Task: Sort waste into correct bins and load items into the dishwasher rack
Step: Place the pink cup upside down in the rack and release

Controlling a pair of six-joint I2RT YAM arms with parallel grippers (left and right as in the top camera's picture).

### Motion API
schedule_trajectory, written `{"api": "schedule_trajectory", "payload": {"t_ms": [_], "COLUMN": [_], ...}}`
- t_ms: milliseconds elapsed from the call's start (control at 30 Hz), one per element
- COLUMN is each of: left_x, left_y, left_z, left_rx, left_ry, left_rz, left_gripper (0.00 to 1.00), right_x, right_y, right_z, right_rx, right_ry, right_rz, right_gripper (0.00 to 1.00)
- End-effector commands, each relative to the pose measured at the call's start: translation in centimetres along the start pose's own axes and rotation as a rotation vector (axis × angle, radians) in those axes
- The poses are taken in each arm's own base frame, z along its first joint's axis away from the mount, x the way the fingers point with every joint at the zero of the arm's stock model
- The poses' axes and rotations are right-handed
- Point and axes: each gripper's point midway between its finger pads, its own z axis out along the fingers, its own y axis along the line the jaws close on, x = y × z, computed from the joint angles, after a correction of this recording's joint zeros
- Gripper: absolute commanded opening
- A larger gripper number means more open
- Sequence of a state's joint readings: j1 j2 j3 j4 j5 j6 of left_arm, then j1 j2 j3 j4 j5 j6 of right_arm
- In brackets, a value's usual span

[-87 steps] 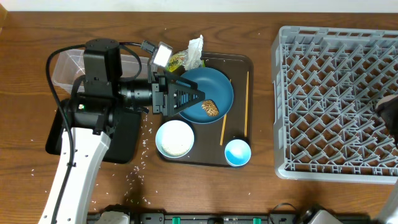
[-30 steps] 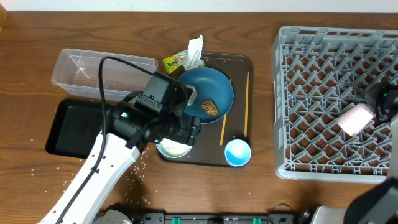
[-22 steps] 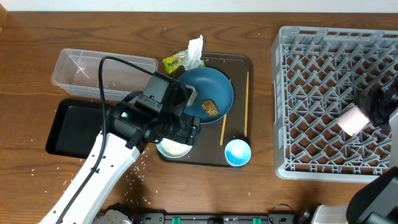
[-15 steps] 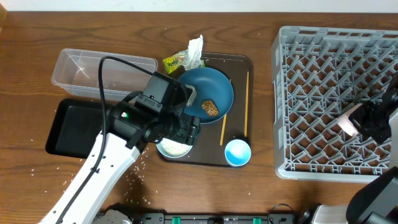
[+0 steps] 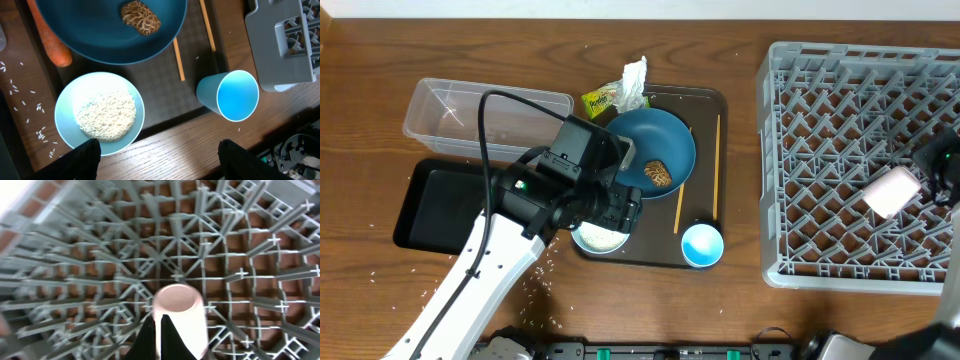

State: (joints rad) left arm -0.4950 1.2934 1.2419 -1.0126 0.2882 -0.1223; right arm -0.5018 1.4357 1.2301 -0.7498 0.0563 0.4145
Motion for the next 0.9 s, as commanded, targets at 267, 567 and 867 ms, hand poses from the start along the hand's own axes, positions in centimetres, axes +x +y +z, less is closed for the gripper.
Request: {"api": "schedule_trajectory", "payload": {"t_ms": [267,567,867], "left_x": [0.1,0.1,0.8], "left_y": [0.1,0.1,-0.7], "left_z": [0.2,0.2,0.2], "left_rx": [-0.006,-0.006,0.042], "left_ry": [0.006,0.005,0.040], "left_rz": [0.017,0.017,0.002], "left_gripper": [0.76,0.76,0.82], "right_x": [3.1,9.8,6.2], "right_y": [-1.5,-1.8,6.3], "right_z": [6.2,2.5,-6.8], "right_rx": [0.098,0.070,-0.469], "right_ry": [0.160,0.462,0.230], "right_rz": [0.009,0.019,-0.136], "right_gripper": [0.01,0.01,0.18]}}
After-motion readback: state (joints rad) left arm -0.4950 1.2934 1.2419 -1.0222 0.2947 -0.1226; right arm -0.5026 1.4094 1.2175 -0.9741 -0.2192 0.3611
